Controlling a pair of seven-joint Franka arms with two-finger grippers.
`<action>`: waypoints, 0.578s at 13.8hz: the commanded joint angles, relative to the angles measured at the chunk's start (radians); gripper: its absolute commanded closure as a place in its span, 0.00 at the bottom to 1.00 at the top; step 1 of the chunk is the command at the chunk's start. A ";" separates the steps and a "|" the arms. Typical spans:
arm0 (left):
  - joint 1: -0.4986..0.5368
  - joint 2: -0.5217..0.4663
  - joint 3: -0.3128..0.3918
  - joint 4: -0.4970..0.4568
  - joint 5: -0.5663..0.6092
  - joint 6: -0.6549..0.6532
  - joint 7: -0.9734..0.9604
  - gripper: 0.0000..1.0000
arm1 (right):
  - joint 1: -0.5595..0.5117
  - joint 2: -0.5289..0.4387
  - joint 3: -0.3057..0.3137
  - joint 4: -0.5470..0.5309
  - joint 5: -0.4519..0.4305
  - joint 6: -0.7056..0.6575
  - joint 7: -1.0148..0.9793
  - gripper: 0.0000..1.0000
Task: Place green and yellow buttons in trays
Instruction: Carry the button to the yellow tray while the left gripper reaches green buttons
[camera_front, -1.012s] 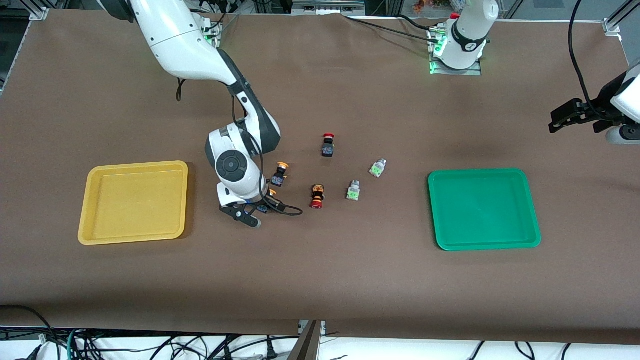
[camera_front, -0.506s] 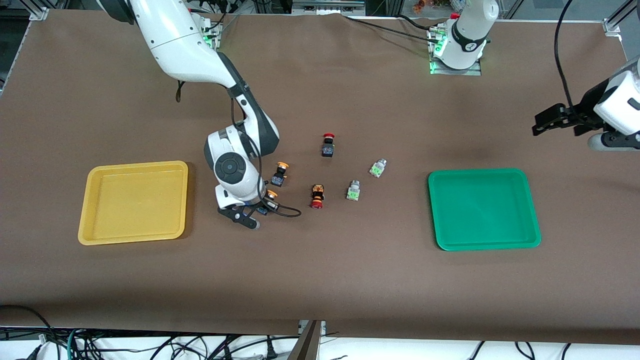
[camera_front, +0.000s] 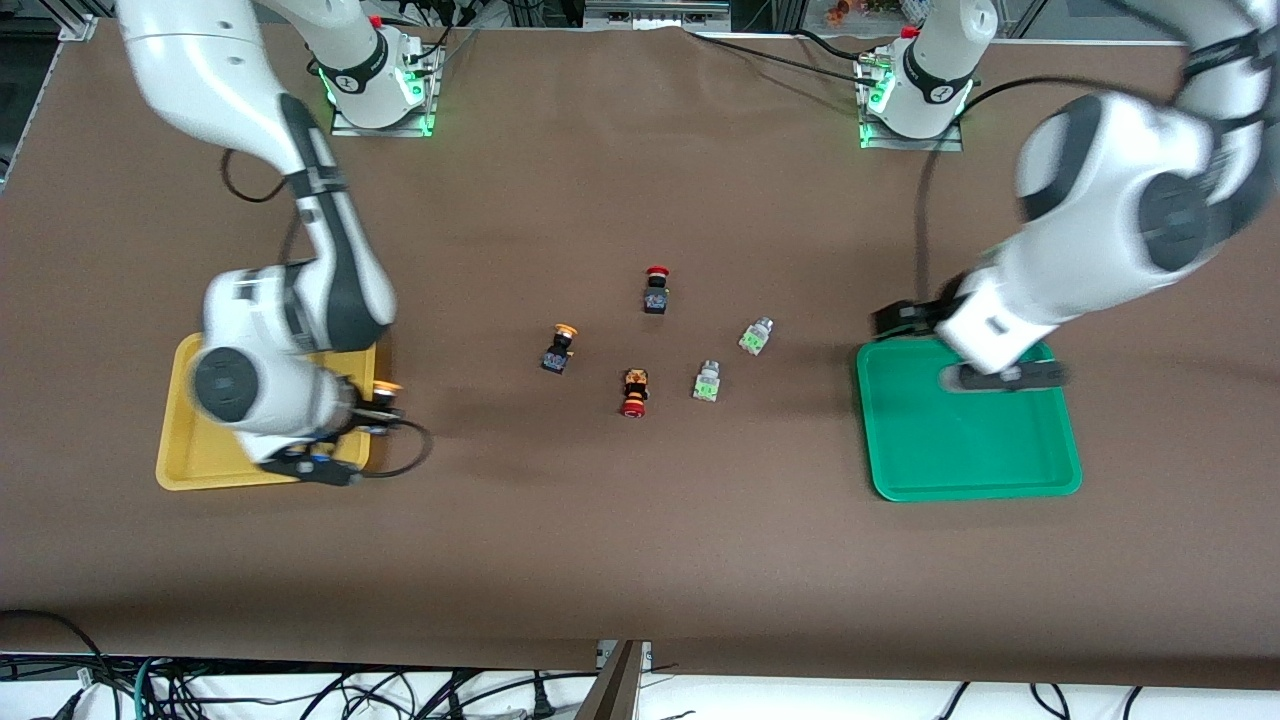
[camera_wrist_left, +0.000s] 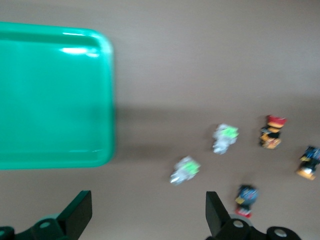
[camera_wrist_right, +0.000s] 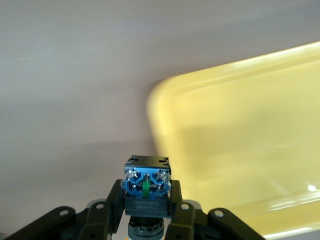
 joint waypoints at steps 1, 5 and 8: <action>-0.137 0.126 0.014 0.031 0.038 0.134 -0.131 0.00 | 0.010 -0.011 -0.110 -0.080 -0.003 0.004 -0.158 1.00; -0.222 0.287 0.014 0.042 0.124 0.333 -0.227 0.00 | -0.024 -0.011 -0.175 -0.215 0.005 0.159 -0.261 1.00; -0.265 0.412 0.022 0.134 0.151 0.395 -0.233 0.00 | -0.064 -0.002 -0.175 -0.250 0.005 0.240 -0.293 1.00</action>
